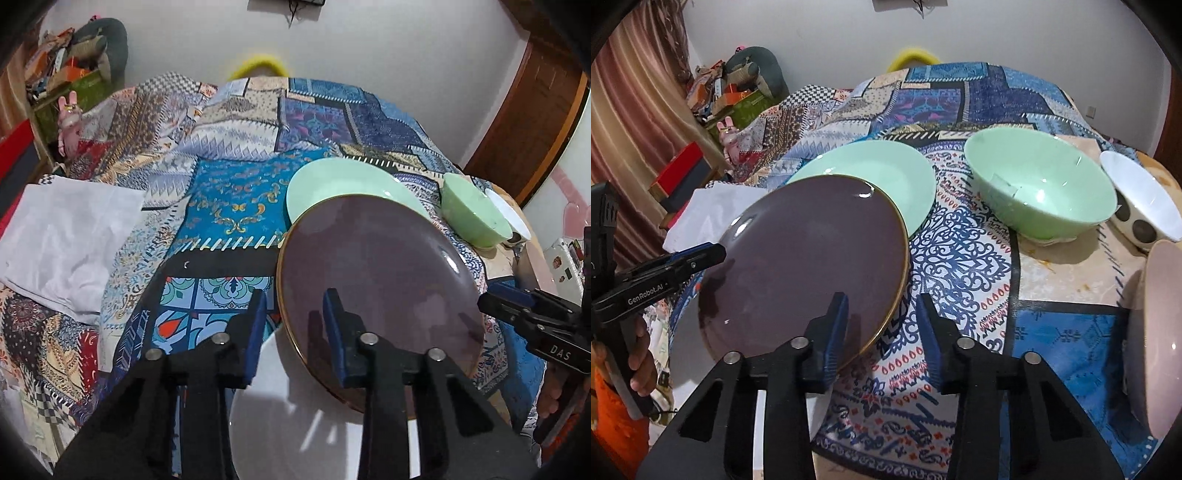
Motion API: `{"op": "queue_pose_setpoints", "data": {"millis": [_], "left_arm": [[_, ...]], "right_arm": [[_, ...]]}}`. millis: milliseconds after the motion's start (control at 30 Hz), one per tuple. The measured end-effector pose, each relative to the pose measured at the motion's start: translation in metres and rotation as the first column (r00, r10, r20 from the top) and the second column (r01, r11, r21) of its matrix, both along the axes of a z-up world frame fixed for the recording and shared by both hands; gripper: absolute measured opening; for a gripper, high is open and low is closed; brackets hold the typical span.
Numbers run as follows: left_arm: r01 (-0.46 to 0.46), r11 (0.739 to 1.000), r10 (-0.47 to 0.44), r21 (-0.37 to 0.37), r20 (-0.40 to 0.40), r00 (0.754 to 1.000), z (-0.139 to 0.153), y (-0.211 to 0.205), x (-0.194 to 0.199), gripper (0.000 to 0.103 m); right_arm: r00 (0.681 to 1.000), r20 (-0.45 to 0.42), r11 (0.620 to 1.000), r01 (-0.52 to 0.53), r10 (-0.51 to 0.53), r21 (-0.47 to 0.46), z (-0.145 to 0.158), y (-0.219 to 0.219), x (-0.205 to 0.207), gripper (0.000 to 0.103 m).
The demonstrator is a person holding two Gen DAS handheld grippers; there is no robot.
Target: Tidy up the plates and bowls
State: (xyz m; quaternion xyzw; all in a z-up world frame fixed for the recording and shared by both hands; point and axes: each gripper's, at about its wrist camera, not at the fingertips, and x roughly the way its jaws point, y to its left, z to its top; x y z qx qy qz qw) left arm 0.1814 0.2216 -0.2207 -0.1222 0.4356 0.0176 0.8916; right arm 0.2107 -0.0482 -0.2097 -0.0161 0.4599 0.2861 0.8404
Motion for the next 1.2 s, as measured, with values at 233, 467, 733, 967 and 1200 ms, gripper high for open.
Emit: {"op": "queue_pose_setpoints", "data": {"millis": [233, 467, 733, 967, 1200], "left_arm": [[0.013, 0.999, -0.014, -0.031, -0.033, 0.999, -0.012, 0.001, 0.012, 0.021], [0.023, 0.999, -0.025, -0.035, -0.039, 0.999, -0.012, 0.001, 0.017, 0.021], [0.035, 0.998, -0.038, -0.048, -0.064, 0.997, -0.012, 0.002, 0.021, 0.021], [0.019, 0.999, -0.023, -0.049, -0.074, 0.997, -0.010, -0.005, 0.017, 0.021], [0.018, 0.998, -0.022, -0.052, -0.075, 0.997, -0.007, -0.013, 0.010, 0.021]], "right_arm": [[1.000, -0.025, 1.000, -0.008, 0.009, 0.006, -0.007, 0.007, 0.006, 0.022], [0.999, -0.050, 0.999, -0.014, 0.016, 0.040, -0.010, 0.007, 0.013, 0.022], [0.999, -0.044, 0.999, -0.013, 0.015, 0.044, -0.008, 0.006, 0.012, 0.022], [0.999, -0.040, 0.999, -0.001, 0.002, 0.043, -0.008, 0.000, 0.009, 0.022], [1.000, -0.023, 0.998, 0.003, -0.001, 0.062, -0.002, -0.009, 0.004, 0.022]]}}
